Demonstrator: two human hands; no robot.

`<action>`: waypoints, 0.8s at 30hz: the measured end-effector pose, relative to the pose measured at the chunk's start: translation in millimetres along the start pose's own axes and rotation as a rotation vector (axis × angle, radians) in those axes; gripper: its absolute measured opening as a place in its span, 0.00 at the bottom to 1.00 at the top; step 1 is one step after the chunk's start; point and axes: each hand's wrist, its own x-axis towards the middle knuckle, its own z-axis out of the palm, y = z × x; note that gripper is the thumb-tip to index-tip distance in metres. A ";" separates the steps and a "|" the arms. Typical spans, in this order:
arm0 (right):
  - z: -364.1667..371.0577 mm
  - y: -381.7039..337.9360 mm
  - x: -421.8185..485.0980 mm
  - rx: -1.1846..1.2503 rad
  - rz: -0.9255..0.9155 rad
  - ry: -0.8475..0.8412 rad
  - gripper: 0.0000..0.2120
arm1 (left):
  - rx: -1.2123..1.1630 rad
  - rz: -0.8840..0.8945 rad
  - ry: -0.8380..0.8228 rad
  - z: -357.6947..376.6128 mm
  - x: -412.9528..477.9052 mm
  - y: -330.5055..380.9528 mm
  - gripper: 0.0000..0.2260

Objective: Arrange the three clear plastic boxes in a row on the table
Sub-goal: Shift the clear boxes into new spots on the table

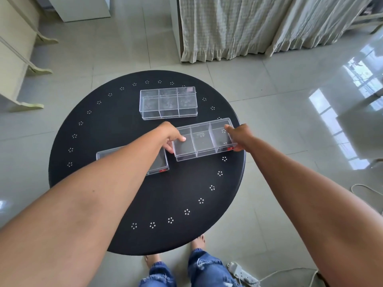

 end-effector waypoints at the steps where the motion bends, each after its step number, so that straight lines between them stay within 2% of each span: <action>1: 0.3 0.8 0.8 -0.005 0.000 0.007 0.23 | 0.015 -0.005 -0.005 -0.4 -1.5 0.2 0.29; 15: -0.2 3.6 -8.4 -0.112 -0.053 0.009 0.20 | 0.184 0.027 0.113 1.4 -19.4 -2.4 0.23; 20: -9.5 -12.7 -5.8 -0.216 -0.206 0.159 0.13 | 0.204 0.118 0.279 -25.8 -25.6 6.9 0.14; 21: -10.0 -19.2 -4.9 -0.216 -0.234 0.186 0.15 | 0.191 0.158 0.319 -34.2 -25.8 7.6 0.12; 24: -7.7 -43.6 -3.7 -0.167 -0.302 0.194 0.27 | 0.163 0.310 0.456 -62.0 -19.2 3.9 0.11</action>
